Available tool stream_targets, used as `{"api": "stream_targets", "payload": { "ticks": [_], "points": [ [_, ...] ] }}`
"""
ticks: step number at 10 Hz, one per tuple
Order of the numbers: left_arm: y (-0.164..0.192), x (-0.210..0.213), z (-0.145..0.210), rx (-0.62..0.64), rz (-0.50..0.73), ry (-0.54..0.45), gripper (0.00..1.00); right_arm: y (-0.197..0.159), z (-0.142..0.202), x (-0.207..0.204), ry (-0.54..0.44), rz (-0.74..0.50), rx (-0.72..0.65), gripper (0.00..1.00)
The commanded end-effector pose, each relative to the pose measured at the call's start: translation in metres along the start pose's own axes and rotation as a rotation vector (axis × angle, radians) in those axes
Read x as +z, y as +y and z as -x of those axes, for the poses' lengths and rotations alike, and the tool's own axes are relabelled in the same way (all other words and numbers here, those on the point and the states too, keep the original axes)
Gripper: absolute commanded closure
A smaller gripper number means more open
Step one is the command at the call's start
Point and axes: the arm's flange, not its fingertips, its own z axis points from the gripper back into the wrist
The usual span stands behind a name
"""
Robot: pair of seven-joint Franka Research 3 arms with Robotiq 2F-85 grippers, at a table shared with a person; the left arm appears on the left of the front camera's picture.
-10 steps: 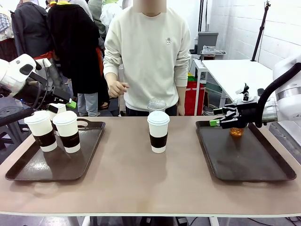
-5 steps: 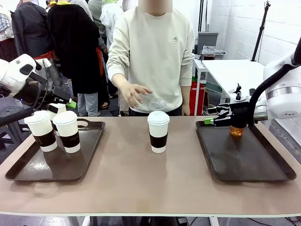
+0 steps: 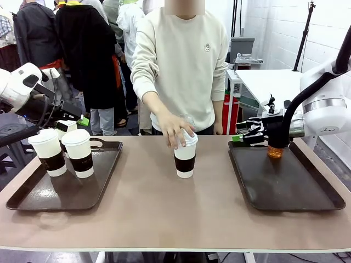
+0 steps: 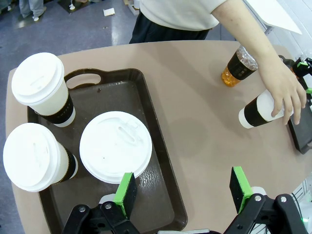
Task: Distribute the coffee onto the tray.
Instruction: Pick up another iced Americano from the middle of the table and place it on the right Handle tray.
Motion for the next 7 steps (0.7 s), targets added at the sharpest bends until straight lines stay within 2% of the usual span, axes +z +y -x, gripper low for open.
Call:
{"api": "stream_targets", "payload": {
  "ticks": [1,4,7],
  "points": [
    [0.001,0.0,0.0,0.009,0.002,-0.005,0.0,0.002,0.002,0.008,-0.015,0.007,-0.02,0.0],
    [0.001,0.0,0.0,0.009,0.002,-0.005,0.0,0.016,0.007,0.03,-0.005,-0.003,-0.014,0.0],
    [0.001,0.0,0.0,0.009,0.002,-0.005,0.0,0.02,0.008,0.034,-0.001,-0.015,-0.012,0.0]
  ]
}}
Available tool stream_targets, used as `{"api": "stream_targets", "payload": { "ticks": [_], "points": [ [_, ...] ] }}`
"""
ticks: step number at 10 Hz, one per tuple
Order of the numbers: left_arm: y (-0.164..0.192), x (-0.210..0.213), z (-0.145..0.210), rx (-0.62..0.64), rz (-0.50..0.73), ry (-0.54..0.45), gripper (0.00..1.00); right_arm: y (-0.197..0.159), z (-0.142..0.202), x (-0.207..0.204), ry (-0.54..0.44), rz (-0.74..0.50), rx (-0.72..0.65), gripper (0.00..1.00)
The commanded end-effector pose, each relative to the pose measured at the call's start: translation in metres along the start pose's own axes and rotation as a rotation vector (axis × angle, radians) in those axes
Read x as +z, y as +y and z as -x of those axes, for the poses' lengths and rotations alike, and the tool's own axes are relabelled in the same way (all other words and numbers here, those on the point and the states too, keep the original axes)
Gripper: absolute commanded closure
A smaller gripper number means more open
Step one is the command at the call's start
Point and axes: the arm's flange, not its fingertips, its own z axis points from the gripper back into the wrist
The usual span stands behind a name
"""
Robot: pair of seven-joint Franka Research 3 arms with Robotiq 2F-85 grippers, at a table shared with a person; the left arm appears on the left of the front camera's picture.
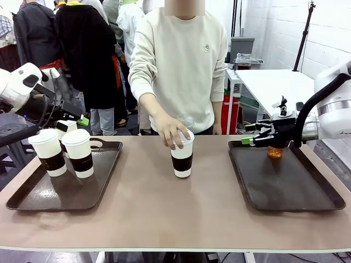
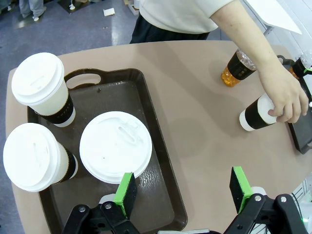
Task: Distribute the coffee onto the tray.
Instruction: Pick up another iced Americano from the middle of the table and place it on the right Handle tray.
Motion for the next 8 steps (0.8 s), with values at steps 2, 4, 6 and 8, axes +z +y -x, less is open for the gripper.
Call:
{"api": "stream_targets", "payload": {
  "ticks": [2,4,6,8],
  "points": [
    [0.0009,0.0,0.0005,0.009,0.002,-0.005,0.0,0.0049,-0.0012,0.0004,-0.003,-0.023,0.007,0.0],
    [0.0009,0.0,0.0005,0.009,0.002,-0.005,0.0,0.0046,-0.0014,0.0011,-0.004,-0.02,0.004,0.0],
    [0.0009,0.0,0.0005,0.009,0.002,-0.005,0.0,0.0027,-0.0015,-0.0012,-0.003,-0.027,0.002,0.0],
    [0.0009,0.0,0.0005,0.009,0.002,-0.005,0.0,0.0012,-0.003,-0.0059,-0.001,-0.033,0.001,0.0]
  ]
}}
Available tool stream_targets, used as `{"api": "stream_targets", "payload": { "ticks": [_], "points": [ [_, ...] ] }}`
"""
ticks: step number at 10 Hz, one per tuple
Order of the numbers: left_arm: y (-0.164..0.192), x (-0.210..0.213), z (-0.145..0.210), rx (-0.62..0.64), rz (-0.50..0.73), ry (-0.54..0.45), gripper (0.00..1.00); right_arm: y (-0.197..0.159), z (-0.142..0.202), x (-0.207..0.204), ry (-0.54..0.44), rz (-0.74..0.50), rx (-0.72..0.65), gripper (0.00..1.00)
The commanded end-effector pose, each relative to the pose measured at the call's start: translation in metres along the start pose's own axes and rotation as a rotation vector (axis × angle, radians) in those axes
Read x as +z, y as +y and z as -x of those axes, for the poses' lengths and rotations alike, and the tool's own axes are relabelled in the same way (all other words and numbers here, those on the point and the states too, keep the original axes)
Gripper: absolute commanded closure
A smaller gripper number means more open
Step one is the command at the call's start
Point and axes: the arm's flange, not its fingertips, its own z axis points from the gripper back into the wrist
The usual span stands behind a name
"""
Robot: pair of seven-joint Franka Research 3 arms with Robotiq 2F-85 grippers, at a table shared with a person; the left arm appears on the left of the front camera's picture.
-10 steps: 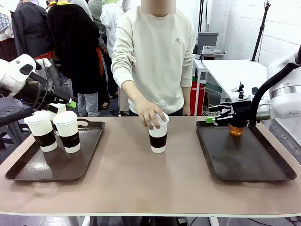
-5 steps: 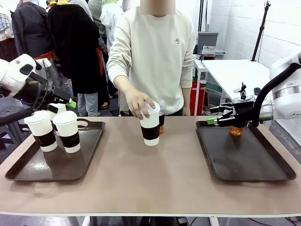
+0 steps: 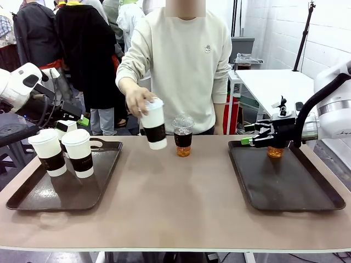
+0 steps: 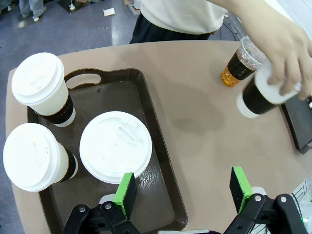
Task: Distribute the coffee onto the tray.
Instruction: Pick up another iced Americano from the middle of the table and place it on the right Handle tray.
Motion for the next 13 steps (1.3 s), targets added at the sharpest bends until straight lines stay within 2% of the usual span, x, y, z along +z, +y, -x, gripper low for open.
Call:
{"api": "stream_targets", "payload": {
  "ticks": [1,7,10,13],
  "points": [
    [0.001,0.0,0.0,0.009,0.002,-0.005,0.0,-0.002,-0.002,-0.007,-0.001,-0.02,-0.002,0.0],
    [0.001,0.0,0.0,0.009,0.002,-0.005,0.0,-0.028,-0.018,-0.069,0.033,-0.08,0.036,0.0],
    [0.001,0.0,0.0,0.009,0.002,-0.005,0.0,-0.054,-0.023,-0.087,0.029,-0.197,0.044,0.0],
    [0.001,0.0,0.0,0.009,0.002,-0.005,0.0,-0.062,-0.024,-0.097,0.064,-0.177,0.015,0.0]
  ]
}}
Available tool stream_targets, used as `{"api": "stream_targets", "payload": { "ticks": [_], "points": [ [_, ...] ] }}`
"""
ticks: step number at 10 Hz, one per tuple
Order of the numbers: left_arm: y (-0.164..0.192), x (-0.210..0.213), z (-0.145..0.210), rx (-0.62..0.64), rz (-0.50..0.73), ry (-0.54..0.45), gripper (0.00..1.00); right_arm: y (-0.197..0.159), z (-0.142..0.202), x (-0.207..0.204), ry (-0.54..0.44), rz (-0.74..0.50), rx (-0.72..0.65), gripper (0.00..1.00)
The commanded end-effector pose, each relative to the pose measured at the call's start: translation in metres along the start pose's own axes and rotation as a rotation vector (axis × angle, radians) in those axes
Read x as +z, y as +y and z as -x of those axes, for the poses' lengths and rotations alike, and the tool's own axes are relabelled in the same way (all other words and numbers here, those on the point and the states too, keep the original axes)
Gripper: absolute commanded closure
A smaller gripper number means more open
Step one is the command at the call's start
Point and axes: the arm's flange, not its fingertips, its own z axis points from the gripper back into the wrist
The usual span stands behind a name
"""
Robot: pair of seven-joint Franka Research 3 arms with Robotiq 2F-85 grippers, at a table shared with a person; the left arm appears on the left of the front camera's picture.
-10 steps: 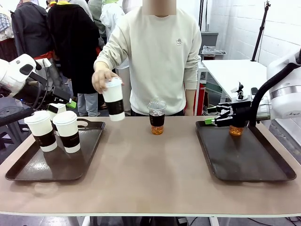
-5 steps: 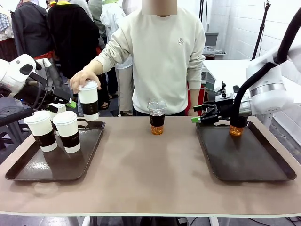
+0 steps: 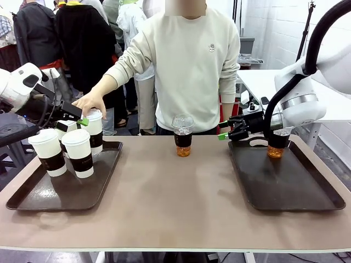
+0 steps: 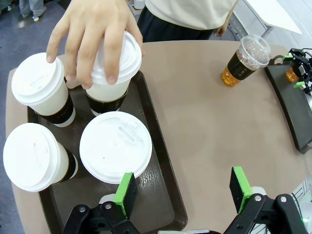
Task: Distribute the coffee onto the tray.
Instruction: Pick up another iced Americano from the middle of the table and place it on the right Handle tray.
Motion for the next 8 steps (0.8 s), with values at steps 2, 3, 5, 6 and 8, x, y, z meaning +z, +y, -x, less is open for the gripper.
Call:
{"api": "stream_targets", "payload": {
  "ticks": [2,3,5,6,8],
  "points": [
    [0.001,0.0,0.0,0.009,0.002,-0.005,0.0,0.005,-0.001,0.001,-0.004,0.002,0.01,0.0],
    [0.001,0.0,0.0,0.009,0.002,-0.005,0.0,0.005,-0.001,0.001,-0.004,0.002,0.01,0.0],
    [0.001,0.0,0.0,0.009,0.002,-0.005,0.0,0.0,-0.001,0.001,0.0,0.002,0.002,0.0],
    [0.001,0.0,0.0,0.009,0.002,-0.005,0.0,-0.005,-0.002,-0.007,-0.012,-0.019,0.0,0.0],
    [0.001,0.0,0.0,0.009,0.002,-0.005,0.0,-0.012,-0.004,-0.024,-0.014,-0.052,0.002,0.0]
  ]
}}
